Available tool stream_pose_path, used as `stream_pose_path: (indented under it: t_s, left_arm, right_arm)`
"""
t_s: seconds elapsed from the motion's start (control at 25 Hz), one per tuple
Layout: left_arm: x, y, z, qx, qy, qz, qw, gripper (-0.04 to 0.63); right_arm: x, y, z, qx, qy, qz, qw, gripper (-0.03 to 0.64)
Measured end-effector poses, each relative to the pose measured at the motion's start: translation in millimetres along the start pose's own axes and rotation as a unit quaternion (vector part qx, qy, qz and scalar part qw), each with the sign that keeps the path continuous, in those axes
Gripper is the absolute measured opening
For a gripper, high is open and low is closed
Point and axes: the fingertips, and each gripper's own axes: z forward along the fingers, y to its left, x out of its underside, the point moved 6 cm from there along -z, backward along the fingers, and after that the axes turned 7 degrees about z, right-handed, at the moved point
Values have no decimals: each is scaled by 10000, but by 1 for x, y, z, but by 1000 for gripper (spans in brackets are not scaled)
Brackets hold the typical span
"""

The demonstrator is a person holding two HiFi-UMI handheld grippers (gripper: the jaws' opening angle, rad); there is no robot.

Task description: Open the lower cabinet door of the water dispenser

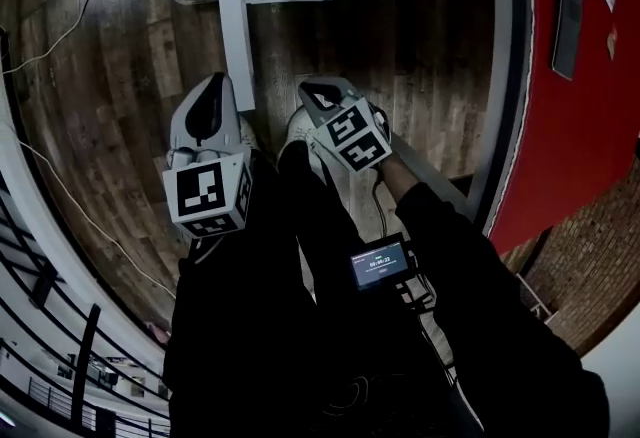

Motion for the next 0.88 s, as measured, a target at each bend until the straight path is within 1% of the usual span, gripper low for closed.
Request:
stream_pose_path:
  t_s: [0.16,0.32,0.52,0.68,0.88]
  left_arm:
    - [-22,-2,-17,81,-131,72,9999,7]
    - [-48,-5,-42,97,-307,165,9993,6]
    - [-88,-2,-69,-48,-630,465,9969,6]
    - [-123,-4,-98,-36,-934,544,9941,6]
    - [-179,-12,-132,153,-1475,864,9852,6]
  right_arm:
    - [-22,-18,-43,253,-434,311,9983,-2]
    - [-44,-27,-93,578,-916,672,9918,-2]
    - [-75,-20,-151,756,-1524,765,9824,-2]
    - [-94,-11,-206,965,-2067,951,9690,-2]
    - [-122,-6,-277,1500,-2756,1040,9438,-2]
